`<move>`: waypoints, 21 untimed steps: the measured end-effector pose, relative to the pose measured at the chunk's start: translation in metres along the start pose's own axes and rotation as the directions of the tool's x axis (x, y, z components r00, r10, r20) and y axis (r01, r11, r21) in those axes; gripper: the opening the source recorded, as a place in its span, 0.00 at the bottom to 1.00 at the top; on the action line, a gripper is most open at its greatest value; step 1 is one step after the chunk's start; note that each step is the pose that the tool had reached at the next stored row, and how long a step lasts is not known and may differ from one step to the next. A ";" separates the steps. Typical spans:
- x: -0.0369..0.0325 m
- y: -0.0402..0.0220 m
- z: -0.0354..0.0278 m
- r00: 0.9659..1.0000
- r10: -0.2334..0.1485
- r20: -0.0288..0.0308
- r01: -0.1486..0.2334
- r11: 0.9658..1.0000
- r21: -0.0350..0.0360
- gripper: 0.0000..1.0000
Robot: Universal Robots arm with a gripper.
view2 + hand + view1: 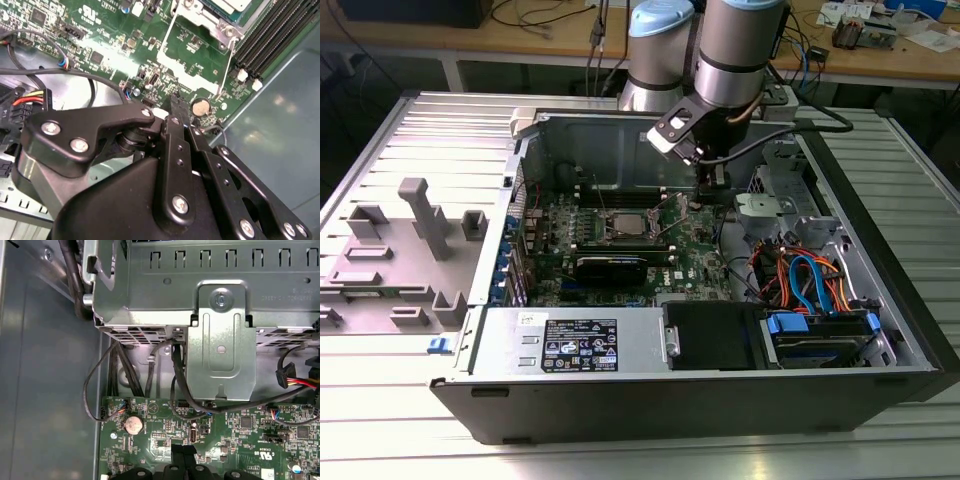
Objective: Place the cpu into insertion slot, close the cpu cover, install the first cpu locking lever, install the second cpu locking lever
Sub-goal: 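Close the cpu cover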
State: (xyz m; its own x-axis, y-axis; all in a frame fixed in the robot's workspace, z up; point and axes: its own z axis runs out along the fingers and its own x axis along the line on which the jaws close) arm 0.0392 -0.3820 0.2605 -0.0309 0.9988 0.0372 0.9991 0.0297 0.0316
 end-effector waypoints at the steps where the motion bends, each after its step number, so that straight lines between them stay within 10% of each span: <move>1: 0.0000 -0.0001 0.0031 1.000 0.000 0.000 0.000 1.000 0.000 0.11; 8: -0.0003 -0.0017 0.0140 1.000 -0.018 -0.004 0.018 1.000 0.002 0.11; 21: 0.0001 -0.0124 0.0137 1.000 -0.017 -0.024 0.018 1.000 0.020 0.11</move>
State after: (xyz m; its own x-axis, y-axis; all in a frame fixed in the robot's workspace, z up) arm 0.0272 -0.3818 0.2464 -0.0486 0.9970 0.0607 0.9988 0.0480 0.0123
